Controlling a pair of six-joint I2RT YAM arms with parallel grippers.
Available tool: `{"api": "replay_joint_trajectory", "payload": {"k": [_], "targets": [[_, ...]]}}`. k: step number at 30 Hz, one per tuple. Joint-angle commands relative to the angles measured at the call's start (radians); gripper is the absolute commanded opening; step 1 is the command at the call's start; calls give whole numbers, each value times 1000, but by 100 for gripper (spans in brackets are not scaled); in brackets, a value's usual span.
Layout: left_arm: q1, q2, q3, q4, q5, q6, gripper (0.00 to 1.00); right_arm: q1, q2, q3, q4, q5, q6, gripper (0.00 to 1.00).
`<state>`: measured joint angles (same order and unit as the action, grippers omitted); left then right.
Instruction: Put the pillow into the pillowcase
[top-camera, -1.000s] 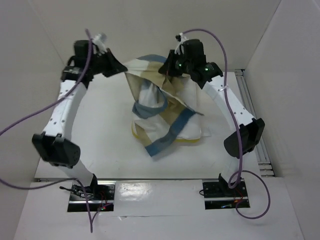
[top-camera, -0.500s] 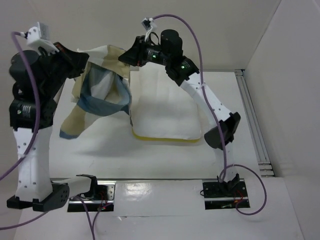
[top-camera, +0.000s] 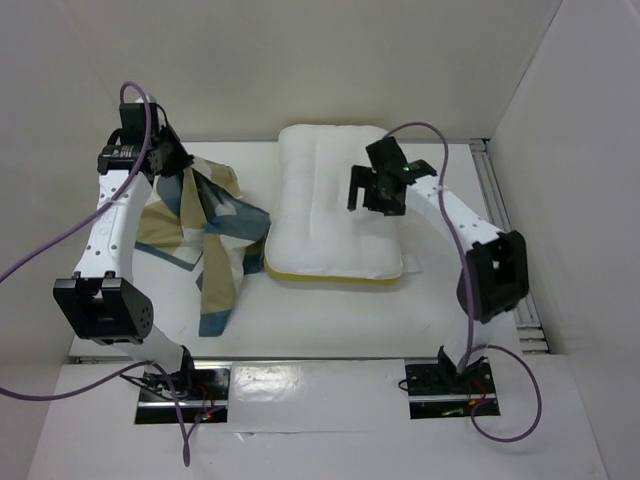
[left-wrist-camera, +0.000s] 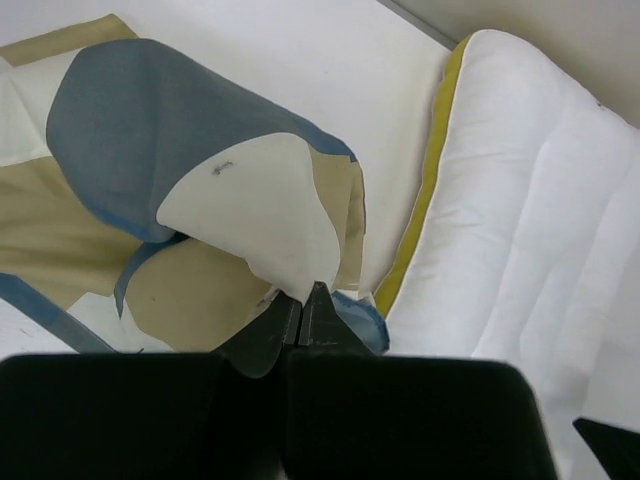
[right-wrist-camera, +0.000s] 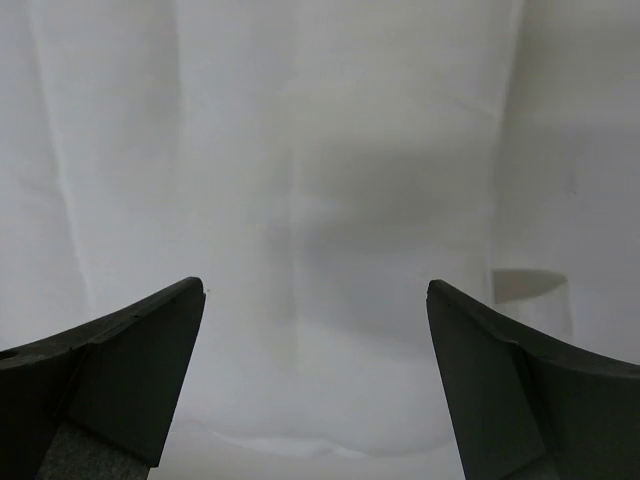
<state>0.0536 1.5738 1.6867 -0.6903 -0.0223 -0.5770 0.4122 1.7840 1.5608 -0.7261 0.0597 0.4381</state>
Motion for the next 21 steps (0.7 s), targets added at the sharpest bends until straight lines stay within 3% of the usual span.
{"api": "replay_joint_trajectory", "payload": {"k": [1, 7, 11, 13, 14, 15, 16, 17, 20, 21], "targets": [[9, 6, 74, 19, 22, -9, 0, 4, -178, -184, -88, 213, 45, 99], [37, 26, 90, 8, 36, -18, 0, -30, -239, -456, 2, 149, 128, 99], [37, 26, 90, 8, 59, -18, 0, -73, -190, -479, 103, 48, 128, 99], [37, 26, 90, 8, 70, -18, 0, -95, -160, -461, 166, -12, 87, 94], [37, 26, 90, 8, 81, -18, 0, -116, -135, -434, 184, -87, 74, 83], [37, 26, 90, 8, 102, -18, 0, -128, -135, -415, 206, -115, 53, 35], [37, 26, 90, 8, 113, -18, 0, -142, -135, -395, 206, -135, 53, 7], [37, 26, 90, 8, 123, -18, 0, -157, -135, -351, 206, -112, 53, 0], [37, 26, 108, -1, 143, -18, 0, -223, -210, -277, 131, 71, 53, 0], [37, 26, 108, -2, 153, -18, 0, -295, -256, -268, 88, 97, 62, 0]]}}
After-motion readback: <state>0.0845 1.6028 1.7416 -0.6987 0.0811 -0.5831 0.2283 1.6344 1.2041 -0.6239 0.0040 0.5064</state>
